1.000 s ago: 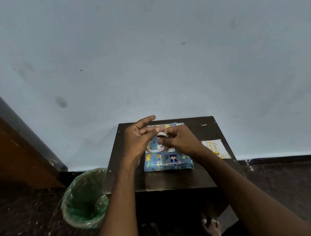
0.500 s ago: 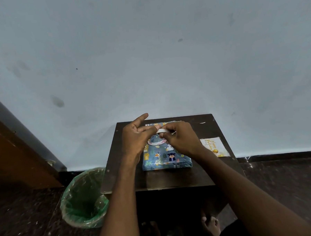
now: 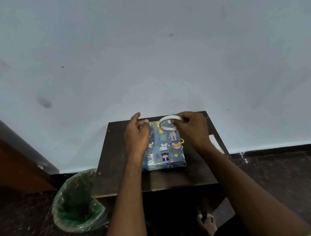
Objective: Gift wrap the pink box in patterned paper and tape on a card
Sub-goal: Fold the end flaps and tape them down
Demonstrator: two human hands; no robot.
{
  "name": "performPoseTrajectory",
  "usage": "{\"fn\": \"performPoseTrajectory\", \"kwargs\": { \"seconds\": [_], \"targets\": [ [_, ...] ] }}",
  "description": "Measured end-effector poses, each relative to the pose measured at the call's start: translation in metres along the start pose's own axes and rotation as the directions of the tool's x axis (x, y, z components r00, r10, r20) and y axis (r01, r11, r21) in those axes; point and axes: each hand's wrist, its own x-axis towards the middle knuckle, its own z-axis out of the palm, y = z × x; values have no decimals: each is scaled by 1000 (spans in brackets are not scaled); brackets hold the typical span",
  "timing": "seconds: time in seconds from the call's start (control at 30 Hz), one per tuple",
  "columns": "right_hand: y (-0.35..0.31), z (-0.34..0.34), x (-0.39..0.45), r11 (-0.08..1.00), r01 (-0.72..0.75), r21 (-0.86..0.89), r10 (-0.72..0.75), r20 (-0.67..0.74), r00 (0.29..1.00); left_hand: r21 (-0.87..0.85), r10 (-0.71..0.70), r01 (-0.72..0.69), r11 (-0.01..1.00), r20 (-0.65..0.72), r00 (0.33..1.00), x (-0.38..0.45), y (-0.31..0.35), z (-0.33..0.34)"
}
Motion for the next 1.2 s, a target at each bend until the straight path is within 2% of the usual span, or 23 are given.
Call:
{"fn": "performPoseTrajectory", "kwargs": {
  "seconds": [0.07,0.13,0.2,0.23,0.33,0.4,0.47,0.57,0.6,0.67,0.77,0.9,1.03,1.13,1.2],
  "targets": [
    [10,-5,4,988,-146,46,148,-64,987,20,11,-12,1000,41,999,-2,1,14],
    [16,-8,11,909,-322,263,350,-67,934,57,27,-32,998,96,995,-6,5,30],
    [19,-12,17,843,-377,385,439,-85,894,105,43,-59,993,149,988,-9,9,44],
    [21,-13,19,861,-362,358,423,-108,900,121,47,-69,990,173,984,-10,8,51],
    [32,-13,23,974,-224,29,226,-129,966,185,47,-85,979,198,979,-11,6,64],
    [44,-10,24,967,-140,-212,138,-28,990,240,42,-91,966,201,979,-10,3,66],
    [57,-4,27,923,-67,-378,113,101,988,322,58,-117,939,189,980,-8,3,62],
    [64,-3,26,851,35,-524,74,185,980,562,70,-125,818,119,990,-3,0,45],
    [64,-4,24,842,55,-536,37,159,987,616,51,-92,782,85,995,-1,-1,38],
    [55,-5,20,842,58,-536,-26,66,997,632,-7,-9,775,23,1000,1,-6,25],
    [37,-2,13,908,-14,-418,16,3,1000,589,-89,84,804,-20,996,6,-18,11],
    [29,12,1,932,-93,-351,128,81,988,481,-233,188,857,35,972,12,-23,-2],
    [24,19,-1,930,-188,-317,224,82,971,155,-353,340,927,67,933,18,-29,-14],
    [20,23,1,931,-223,-289,256,81,963,-48,-394,400,915,106,913,18,-30,-16],
    [15,27,-1,953,-252,-167,266,67,962,-180,-390,398,899,78,917,19,-27,-18]
  ]
}}
